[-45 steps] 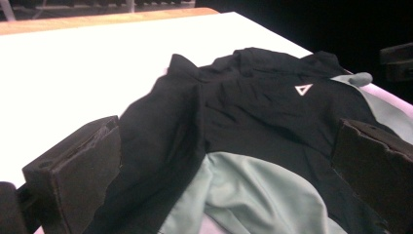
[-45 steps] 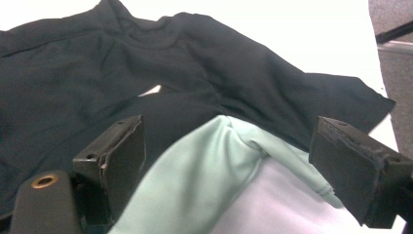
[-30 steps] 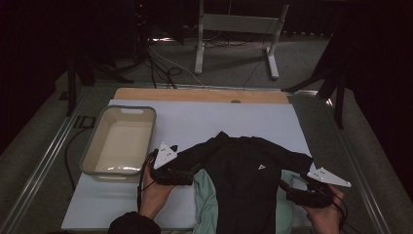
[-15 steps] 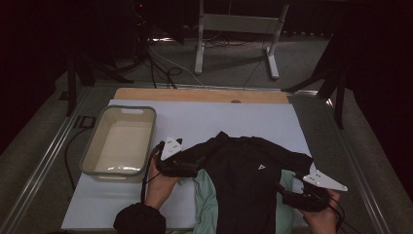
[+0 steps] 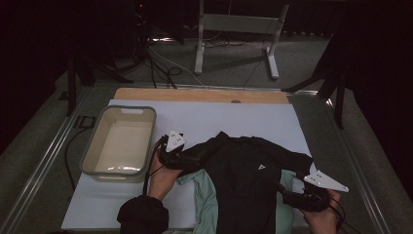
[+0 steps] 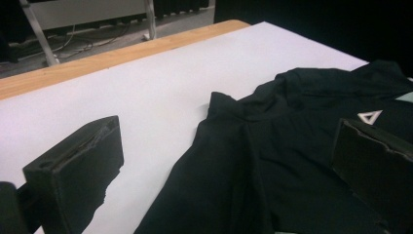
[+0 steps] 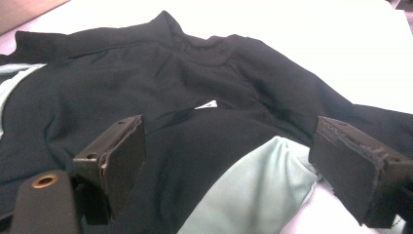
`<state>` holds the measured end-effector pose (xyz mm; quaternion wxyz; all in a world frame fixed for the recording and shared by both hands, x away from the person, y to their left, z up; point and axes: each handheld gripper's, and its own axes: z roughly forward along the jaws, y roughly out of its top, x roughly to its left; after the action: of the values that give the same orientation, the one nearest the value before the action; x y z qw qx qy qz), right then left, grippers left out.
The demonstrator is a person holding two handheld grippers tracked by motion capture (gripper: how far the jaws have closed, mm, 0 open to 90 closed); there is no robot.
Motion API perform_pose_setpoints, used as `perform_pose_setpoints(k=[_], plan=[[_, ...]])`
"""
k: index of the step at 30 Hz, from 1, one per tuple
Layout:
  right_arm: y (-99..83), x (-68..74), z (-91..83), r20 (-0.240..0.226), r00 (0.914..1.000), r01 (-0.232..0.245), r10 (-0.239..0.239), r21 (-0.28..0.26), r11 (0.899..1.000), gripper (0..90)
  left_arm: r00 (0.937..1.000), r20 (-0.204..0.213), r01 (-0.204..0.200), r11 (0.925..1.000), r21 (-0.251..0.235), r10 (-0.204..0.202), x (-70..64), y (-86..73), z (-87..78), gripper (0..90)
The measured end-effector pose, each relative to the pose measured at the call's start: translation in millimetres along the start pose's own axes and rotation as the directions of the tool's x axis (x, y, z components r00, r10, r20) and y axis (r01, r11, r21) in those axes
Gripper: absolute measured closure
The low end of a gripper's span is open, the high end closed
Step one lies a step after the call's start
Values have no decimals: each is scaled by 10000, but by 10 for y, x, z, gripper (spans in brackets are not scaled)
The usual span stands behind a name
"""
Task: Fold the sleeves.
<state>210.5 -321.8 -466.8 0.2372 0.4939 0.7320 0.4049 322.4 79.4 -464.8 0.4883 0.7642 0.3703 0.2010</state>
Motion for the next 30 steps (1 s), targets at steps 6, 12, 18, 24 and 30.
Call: perform_pose_setpoints(k=[6, 12, 18, 24, 30], plan=[[-6, -3, -1, 31, 10000, 10, -10, 7, 10000, 138, 9999, -103, -11, 9998, 208, 13, 48, -30, 67, 1], [-9, -5, -2, 30, 10000, -9, 9, 10, 10000, 138, 10000, -94, 2, 9992, 398, 2, 72, -64, 155, 1], [-12, -11, -3, 10, 10000, -11, 12, -13, 10000, 138, 9995, -129, 299, 9973, 676, -291, 105, -97, 247, 2], [-15, -22, -3, -3, 10000, -54, 54, -10, 10000, 138, 9986, -274, 484, 9932, 1058, -458, 163, -153, 322, 4], [-15, -32, -8, 8, 10000, -63, 63, -54, 10000, 138, 9981, -282, 571, 9914, 1180, -542, 189, -197, 361, 4]])
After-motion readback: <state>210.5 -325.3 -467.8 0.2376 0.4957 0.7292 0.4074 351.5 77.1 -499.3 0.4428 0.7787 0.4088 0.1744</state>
